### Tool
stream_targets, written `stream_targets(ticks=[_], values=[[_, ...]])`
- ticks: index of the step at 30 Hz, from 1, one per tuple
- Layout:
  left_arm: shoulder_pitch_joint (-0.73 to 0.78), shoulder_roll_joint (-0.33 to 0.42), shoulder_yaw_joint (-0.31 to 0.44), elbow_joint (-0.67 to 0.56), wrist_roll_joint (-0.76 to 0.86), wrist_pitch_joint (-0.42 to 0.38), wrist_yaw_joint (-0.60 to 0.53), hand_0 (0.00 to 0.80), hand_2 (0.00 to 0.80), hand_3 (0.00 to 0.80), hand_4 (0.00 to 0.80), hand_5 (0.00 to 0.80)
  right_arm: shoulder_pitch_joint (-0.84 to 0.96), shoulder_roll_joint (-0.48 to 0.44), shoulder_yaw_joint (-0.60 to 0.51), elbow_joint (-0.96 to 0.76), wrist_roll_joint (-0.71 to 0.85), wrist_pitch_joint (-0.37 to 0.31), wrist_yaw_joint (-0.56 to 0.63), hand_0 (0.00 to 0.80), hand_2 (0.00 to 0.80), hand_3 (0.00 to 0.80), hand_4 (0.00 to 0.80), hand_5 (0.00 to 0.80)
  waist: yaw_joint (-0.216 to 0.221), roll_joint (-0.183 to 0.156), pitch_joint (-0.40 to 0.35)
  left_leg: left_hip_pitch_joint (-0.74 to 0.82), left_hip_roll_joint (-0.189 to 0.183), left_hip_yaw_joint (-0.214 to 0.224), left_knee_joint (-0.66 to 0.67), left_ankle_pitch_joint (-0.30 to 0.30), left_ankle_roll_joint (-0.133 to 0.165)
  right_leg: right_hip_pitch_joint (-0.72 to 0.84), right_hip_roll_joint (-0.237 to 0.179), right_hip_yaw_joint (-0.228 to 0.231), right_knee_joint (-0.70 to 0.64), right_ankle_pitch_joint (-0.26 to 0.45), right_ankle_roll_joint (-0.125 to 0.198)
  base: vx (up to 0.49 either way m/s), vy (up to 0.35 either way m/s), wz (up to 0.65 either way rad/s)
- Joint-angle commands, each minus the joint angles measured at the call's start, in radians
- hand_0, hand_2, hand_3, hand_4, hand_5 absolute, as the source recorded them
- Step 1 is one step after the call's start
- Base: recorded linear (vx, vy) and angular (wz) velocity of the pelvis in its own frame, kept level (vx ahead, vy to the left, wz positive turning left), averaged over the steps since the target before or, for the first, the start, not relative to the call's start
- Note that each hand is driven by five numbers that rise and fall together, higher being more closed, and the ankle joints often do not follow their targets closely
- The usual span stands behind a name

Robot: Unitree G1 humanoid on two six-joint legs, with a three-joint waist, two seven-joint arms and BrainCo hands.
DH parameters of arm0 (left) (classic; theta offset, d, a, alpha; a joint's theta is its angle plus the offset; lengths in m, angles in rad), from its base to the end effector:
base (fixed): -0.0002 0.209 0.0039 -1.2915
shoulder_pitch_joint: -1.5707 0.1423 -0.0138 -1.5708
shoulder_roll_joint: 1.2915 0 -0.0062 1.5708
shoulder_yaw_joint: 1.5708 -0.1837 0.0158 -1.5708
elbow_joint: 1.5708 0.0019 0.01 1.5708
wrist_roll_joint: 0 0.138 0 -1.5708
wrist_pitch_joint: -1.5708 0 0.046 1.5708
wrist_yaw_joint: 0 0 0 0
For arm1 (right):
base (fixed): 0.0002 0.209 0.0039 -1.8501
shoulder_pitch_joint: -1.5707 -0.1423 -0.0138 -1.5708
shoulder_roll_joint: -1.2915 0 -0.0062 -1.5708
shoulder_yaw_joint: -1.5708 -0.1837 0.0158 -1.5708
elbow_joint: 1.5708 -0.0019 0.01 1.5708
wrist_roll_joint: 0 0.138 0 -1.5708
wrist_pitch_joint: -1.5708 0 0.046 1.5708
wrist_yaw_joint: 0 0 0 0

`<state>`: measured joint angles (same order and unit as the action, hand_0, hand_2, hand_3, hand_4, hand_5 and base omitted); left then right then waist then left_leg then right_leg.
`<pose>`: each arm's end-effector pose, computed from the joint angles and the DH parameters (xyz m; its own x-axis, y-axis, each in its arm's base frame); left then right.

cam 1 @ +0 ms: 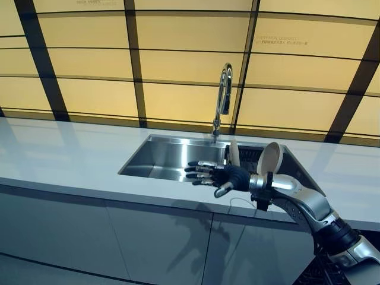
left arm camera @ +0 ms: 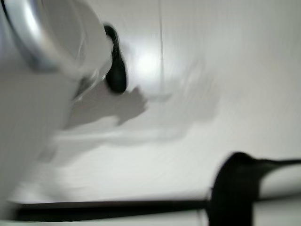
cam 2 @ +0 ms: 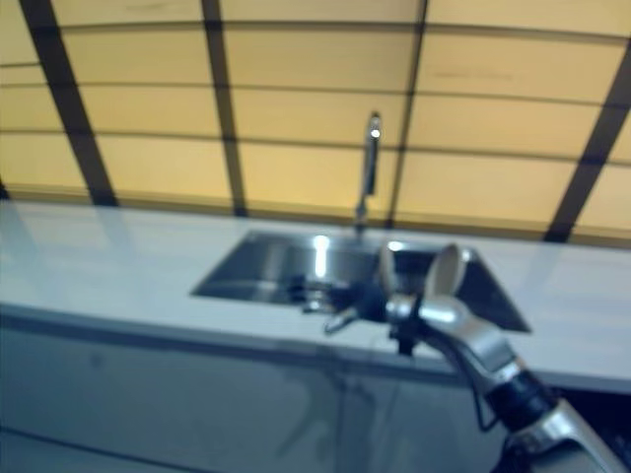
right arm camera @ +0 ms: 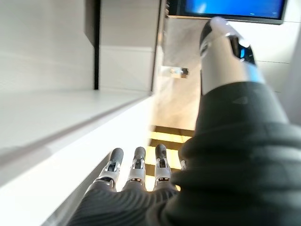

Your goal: Take plates into dishwasher

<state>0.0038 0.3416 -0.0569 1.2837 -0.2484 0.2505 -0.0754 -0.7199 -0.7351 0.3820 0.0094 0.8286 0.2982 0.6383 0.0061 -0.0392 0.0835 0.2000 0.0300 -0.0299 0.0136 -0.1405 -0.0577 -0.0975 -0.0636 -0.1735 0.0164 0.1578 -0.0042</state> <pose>0.0497 0.2653 -0.1080 0.0500 0.2022 -0.9781 -0.1769 0.9656 0.1906 0.2915 -0.1736 0.2022 0.4530 0.8915 -0.0047 -0.8818 0.4473 -0.1497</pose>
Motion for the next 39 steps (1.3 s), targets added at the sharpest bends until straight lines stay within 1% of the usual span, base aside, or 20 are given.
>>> stream_targets(ticks=[1,4,8,12,13,14,15,16,17,18,19,20,23,24,25,26,27,28,34,39], values=[[-0.014,0.049,0.004,0.025,0.048,-0.011,-0.020,0.000,0.000,0.000,0.000,0.000,-0.093,0.001,-0.085,0.045,0.078,-0.082,-0.036,0.000,0.000,0.000,0.000,0.000,0.040,-0.044,0.000,-0.038,-0.074,0.009,0.070,-0.046,0.073,-0.034,-0.091,0.004,0.053,-0.043,0.168,0.100,-0.052,0.02],[-0.016,0.042,-0.006,0.033,0.063,-0.018,-0.025,0.000,0.000,0.000,0.000,0.000,-0.110,-0.029,-0.108,0.107,0.104,-0.113,-0.053,0.000,0.000,0.000,0.000,0.000,0.036,-0.043,-0.010,-0.026,-0.061,0.021,0.072,-0.054,0.068,-0.023,-0.085,-0.007,0.077,-0.076,0.154,0.136,-0.075,0.02],[-0.020,0.037,-0.010,0.031,0.058,-0.019,-0.012,0.000,0.000,0.000,0.000,0.000,-0.116,-0.050,-0.130,0.157,0.132,-0.123,-0.078,0.000,0.000,0.000,0.000,0.000,0.033,-0.046,-0.019,-0.017,-0.047,0.032,0.082,-0.063,0.059,-0.006,-0.076,-0.013,0.088,-0.100,0.140,0.108,-0.068,0.00],[-0.025,0.032,-0.008,0.029,0.030,-0.009,0.011,0.000,0.000,0.000,0.000,0.000,-0.125,-0.081,-0.168,0.228,0.154,-0.130,-0.120,0.000,0.000,0.000,0.000,0.000,0.030,-0.052,-0.031,-0.001,-0.024,0.034,0.113,-0.082,0.039,0.016,-0.059,-0.031,0.109,-0.143,0.112,0.177,-0.131,0.04],[-0.021,0.029,0.004,0.036,-0.006,-0.003,0.028,0.000,0.000,0.000,0.000,0.000,-0.147,-0.095,-0.174,0.274,0.178,-0.137,-0.169,0.000,0.000,0.000,0.000,0.000,0.027,-0.050,-0.038,0.003,0.014,0.027,0.218,-0.012,0.001,0.035,-0.038,-0.039,0.103,-0.165,0.077,0.172,-0.145,0.05],[-0.015,0.023,0.011,0.041,-0.022,-0.007,0.034,0.000,0.000,0.000,0.000,0.000,-0.152,-0.102,-0.175,0.293,0.180,-0.148,-0.204,0.000,0.000,0.000,0.000,0.000,0.030,-0.051,-0.035,-0.032,0.029,0.021,0.339,0.054,-0.015,0.058,-0.026,-0.039,0.091,-0.173,0.056,0.190,-0.193,0.06],[0.003,0.013,0.026,0.045,-0.038,-0.018,0.039,0.000,0.000,0.000,0.000,0.000,-0.140,-0.113,-0.183,0.320,0.168,-0.172,-0.250,0.000,0.000,0.000,0.000,0.000,0.044,-0.071,-0.019,-0.158,0.004,0.010,0.567,0.145,-0.013,0.092,-0.030,-0.026,0.073,-0.177,0.029,0.119,-0.151,-0.04],[0.018,0.008,0.042,0.037,-0.031,-0.017,0.032,0.000,0.000,0.000,0.000,0.000,-0.124,-0.122,-0.197,0.339,0.146,-0.198,-0.287,0.000,0.000,0.000,0.000,0.000,0.065,-0.081,0.009,-0.300,-0.023,0.011,0.728,0.182,-0.008,0.123,-0.037,-0.020,0.073,-0.183,0.011,0.113,-0.095,-0.06],[0.026,0.006,0.046,0.033,-0.037,-0.010,0.029,0.000,0.000,0.000,0.000,0.000,-0.115,-0.124,-0.213,0.352,0.133,-0.201,-0.323,0.000,0.000,0.000,0.000,0.000,0.077,-0.080,0.025,-0.377,-0.035,0.020,0.786,0.166,-0.001,0.138,-0.036,-0.022,0.073,-0.184,0.005,0.104,0.022,-0.15],[0.034,0.004,0.042,0.026,-0.050,-0.004,0.028,0.000,0.000,0.000,0.000,0.000,-0.101,-0.121,-0.230,0.361,0.111,-0.215,-0.350,0.000,0.000,0.000,0.000,0.000,0.088,-0.065,0.040,-0.428,-0.063,0.031,0.760,0.160,-0.004,0.153,-0.024,-0.015,0.076,-0.192,0.007,0.158,0.136,-0.28],[0.044,0.000,0.042,0.017,-0.073,0.000,0.034,0.000,0.000,0.000,0.000,0.000,-0.086,-0.116,-0.248,0.379,0.111,-0.228,-0.356,0.000,0.000,0.000,0.000,0.000,0.101,-0.049,0.053,-0.435,-0.074,0.034,0.657,0.158,-0.003,0.176,-0.011,-0.001,0.075,-0.201,0.017,0.220,0.204,-0.62],[0.049,0.003,0.040,0.012,-0.087,-0.002,0.035,0.000,0.000,0.000,0.000,0.000,-0.082,-0.104,-0.255,0.378,0.105,-0.230,-0.387,0.000,0.000,0.000,0.000,0.000,0.112,-0.029,0.066,-0.396,-0.040,0.052,0.436,0.183,-0.007,0.205,0.009,0.007,0.073,-0.218,0.030,0.201,0.175,-0.64],[0.044,0.004,0.039,-0.003,-0.089,0.004,0.038,0.000,0.000,0.000,0.000,0.000,-0.087,-0.109,-0.261,0.393,0.099,-0.227,-0.414,0.000,0.000,0.000,0.000,0.000,0.124,-0.010,0.072,-0.398,-0.023,0.079,0.226,0.247,-0.017,0.233,0.036,0.007,0.071,-0.237,0.035,0.170,0.127,-0.69],[0.025,0.002,0.031,-0.015,-0.078,0.008,0.046,0.000,0.000,0.000,0.000,0.000,-0.094,-0.135,-0.275,0.430,0.128,-0.210,-0.428,0.000,0.000,0.000,0.000,0.000,0.134,-0.023,0.068,-0.348,-0.060,0.055,0.162,0.182,0.013,0.240,0.015,-0.006,0.097,-0.260,0.045,0.256,0.193,-0.52],[0.011,0.005,0.020,-0.004,-0.095,-0.009,0.054,0.000,0.000,0.000,0.000,0.000,-0.083,-0.144,-0.289,0.442,0.134,-0.205,-0.428,0.000,0.000,0.000,0.000,0.000,0.123,-0.024,0.061,-0.322,-0.050,0.076,0.149,0.155,0.026,0.232,0.010,-0.016,0.124,-0.277,0.047,0.261,0.190,-0.39],[-0.002,0.010,0.019,-0.003,-0.097,-0.011,0.056,0.000,0.000,0.000,0.000,0.000,-0.065,-0.150,-0.303,0.449,0.131,-0.206,-0.429,0.000,0.000,0.000,0.000,0.000,0.118,-0.027,0.054,-0.295,-0.052,0.086,0.135,0.142,0.031,0.226,-0.001,-0.033,0.128,-0.272,0.057,0.224,0.094,0.13],[-0.028,0.021,0.015,-0.002,-0.095,-0.011,0.052,0.000,0.000,0.000,0.000,0.000,-0.041,-0.158,-0.326,0.457,0.140,-0.196,-0.430,0.000,0.000,0.000,0.000,0.000,0.112,-0.035,0.039,-0.246,-0.054,0.071,0.085,0.134,0.042,0.211,-0.011,-0.046,0.128,-0.261,0.076,0.207,0.035,0.16],[-0.045,0.030,0.010,-0.002,-0.103,-0.020,0.061,0.000,0.000,0.000,0.000,0.000,-0.028,-0.169,-0.342,0.471,0.119,-0.203,-0.433,0.000,0.000,0.000,0.000,0.000,0.104,-0.039,0.033,-0.217,-0.050,0.073,0.055,0.133,0.047,0.196,-0.013,-0.048,0.129,-0.254,0.084,0.185,0.007,0.20],[-0.073,0.042,-0.012,-0.007,-0.112,-0.039,0.072,0.000,0.000,0.000,0.000,0.000,-0.049,-0.225,-0.354,0.527,0.128,-0.203,-0.485,0.000,0.000,0.000,0.000,0.000,0.095,-0.055,0.012,-0.227,-0.054,0.074,0.046,0.131,0.053,0.183,-0.015,-0.040,0.099,-0.243,0.082,0.054,-0.006,0.10],[-0.069,0.041,-0.026,-0.001,-0.088,-0.051,0.046,0.000,0.000,0.000,0.000,0.000,-0.084,-0.267,-0.335,0.568,0.020,-0.205,-0.616,0.000,0.000,0.000,0.000,0.000,0.100,-0.063,0.013,-0.240,-0.062,0.069,0.056,0.118,0.057,0.194,-0.020,-0.040,0.071,-0.239,0.082,0.075,0.029,0.03]])
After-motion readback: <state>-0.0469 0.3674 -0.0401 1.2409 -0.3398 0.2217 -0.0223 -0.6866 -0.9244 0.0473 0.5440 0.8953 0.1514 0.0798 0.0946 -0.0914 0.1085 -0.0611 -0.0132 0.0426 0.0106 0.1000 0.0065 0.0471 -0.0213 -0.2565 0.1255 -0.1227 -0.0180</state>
